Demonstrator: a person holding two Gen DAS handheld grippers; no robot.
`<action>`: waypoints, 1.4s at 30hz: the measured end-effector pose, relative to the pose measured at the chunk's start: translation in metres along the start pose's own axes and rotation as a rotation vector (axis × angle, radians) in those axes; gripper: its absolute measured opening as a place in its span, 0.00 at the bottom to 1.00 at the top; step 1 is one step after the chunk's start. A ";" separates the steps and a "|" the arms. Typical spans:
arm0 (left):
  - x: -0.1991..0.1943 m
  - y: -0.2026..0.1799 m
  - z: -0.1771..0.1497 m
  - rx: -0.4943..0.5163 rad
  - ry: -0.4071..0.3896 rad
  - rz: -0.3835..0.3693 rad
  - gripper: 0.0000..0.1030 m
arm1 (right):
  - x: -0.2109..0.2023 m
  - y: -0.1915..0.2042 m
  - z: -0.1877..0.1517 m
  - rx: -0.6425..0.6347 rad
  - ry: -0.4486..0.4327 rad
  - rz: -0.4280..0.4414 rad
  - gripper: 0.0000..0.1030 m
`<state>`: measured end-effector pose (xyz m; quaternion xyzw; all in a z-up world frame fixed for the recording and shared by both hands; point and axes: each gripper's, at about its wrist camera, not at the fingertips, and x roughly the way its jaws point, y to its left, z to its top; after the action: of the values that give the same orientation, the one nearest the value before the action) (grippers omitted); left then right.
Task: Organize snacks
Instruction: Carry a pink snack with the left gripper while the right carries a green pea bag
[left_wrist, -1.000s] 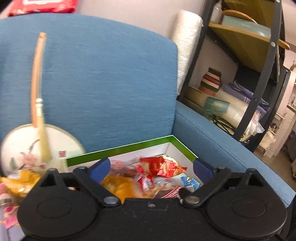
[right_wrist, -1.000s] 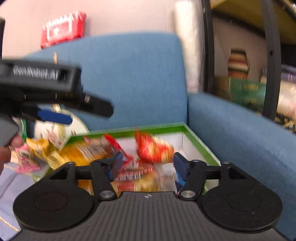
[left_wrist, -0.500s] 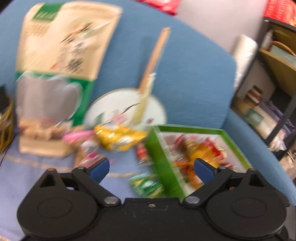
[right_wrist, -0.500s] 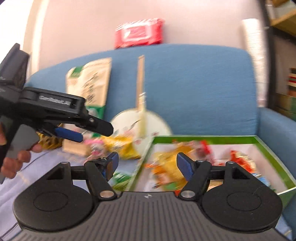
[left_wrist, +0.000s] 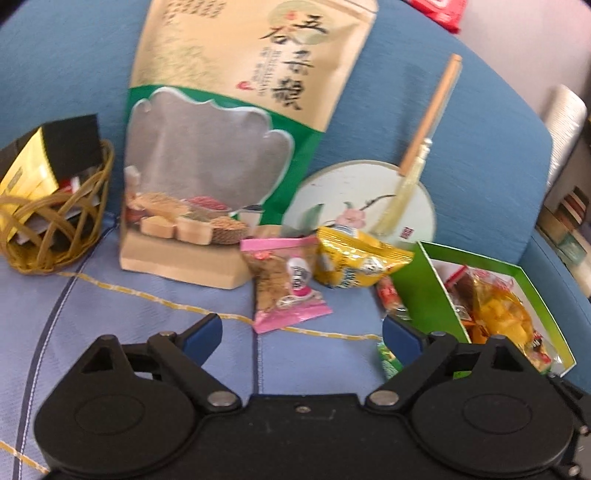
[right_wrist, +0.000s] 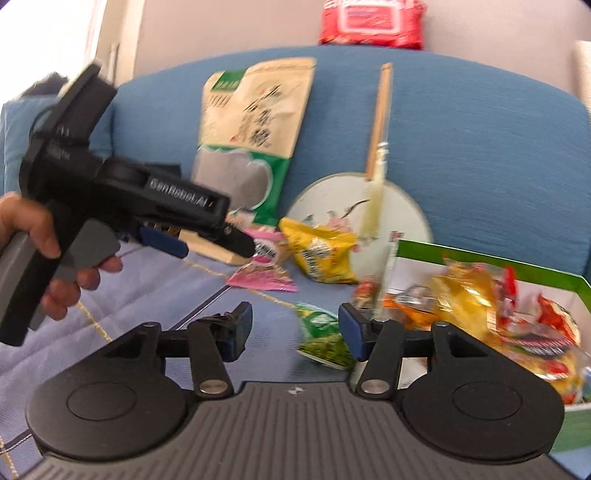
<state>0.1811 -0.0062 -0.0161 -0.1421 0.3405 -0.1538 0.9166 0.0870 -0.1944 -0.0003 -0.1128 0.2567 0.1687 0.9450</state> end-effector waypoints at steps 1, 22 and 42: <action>0.000 0.003 0.001 -0.004 -0.002 0.000 1.00 | 0.008 0.006 0.001 -0.037 0.012 -0.011 0.85; 0.059 -0.006 0.030 0.068 0.024 0.044 1.00 | 0.025 0.006 0.004 -0.082 0.209 0.049 0.36; 0.053 -0.006 0.008 0.123 0.114 -0.013 0.42 | 0.005 0.002 -0.024 0.083 0.179 0.151 0.78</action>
<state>0.2241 -0.0302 -0.0391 -0.0787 0.3814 -0.1881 0.9017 0.0795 -0.1981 -0.0236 -0.0685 0.3548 0.2178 0.9066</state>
